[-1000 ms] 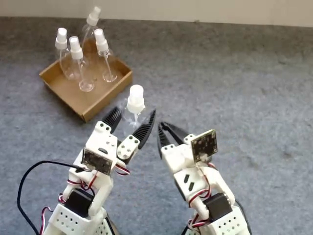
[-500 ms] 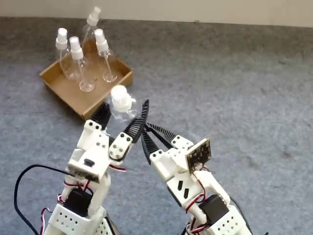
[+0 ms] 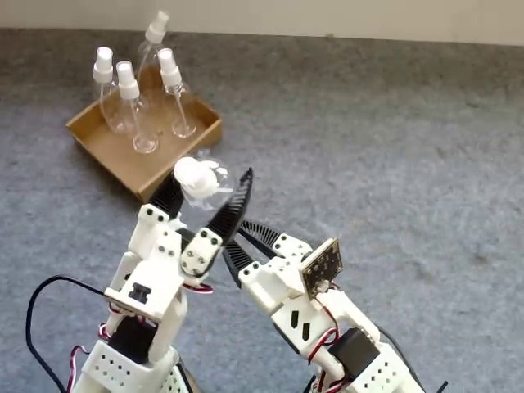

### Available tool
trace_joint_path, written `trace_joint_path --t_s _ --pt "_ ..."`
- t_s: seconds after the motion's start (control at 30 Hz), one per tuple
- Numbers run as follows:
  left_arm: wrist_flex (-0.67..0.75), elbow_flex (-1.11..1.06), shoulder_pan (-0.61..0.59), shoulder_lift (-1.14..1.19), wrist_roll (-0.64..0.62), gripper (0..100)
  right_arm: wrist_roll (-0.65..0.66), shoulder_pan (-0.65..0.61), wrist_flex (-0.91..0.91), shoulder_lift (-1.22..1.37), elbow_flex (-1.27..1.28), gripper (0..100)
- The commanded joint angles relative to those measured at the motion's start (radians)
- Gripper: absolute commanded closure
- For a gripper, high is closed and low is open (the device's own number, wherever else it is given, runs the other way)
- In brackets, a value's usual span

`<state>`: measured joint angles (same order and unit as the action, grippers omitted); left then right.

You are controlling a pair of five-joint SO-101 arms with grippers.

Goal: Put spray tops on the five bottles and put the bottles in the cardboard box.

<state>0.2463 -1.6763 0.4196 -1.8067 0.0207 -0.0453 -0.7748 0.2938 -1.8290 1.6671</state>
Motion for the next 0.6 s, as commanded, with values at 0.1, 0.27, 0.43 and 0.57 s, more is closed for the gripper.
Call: trace_joint_path --t_s 0.1,0.27,0.43,0.57 --pt "-0.017 -0.018 0.108 -0.015 -0.014 94 0.009 -0.01 -0.021 -0.01 0.143 97.8" --pt "-0.11 -0.018 0.136 -0.015 -0.014 94 0.009 -0.007 -0.019 -0.01 0.137 97.8" --pt "-0.166 -0.018 0.137 -0.015 -0.014 94 0.009 -0.002 -0.018 -0.01 0.137 97.8" --pt "-0.166 -0.018 0.134 -0.015 -0.014 94 0.009 0.076 -0.018 -0.01 0.137 97.8"
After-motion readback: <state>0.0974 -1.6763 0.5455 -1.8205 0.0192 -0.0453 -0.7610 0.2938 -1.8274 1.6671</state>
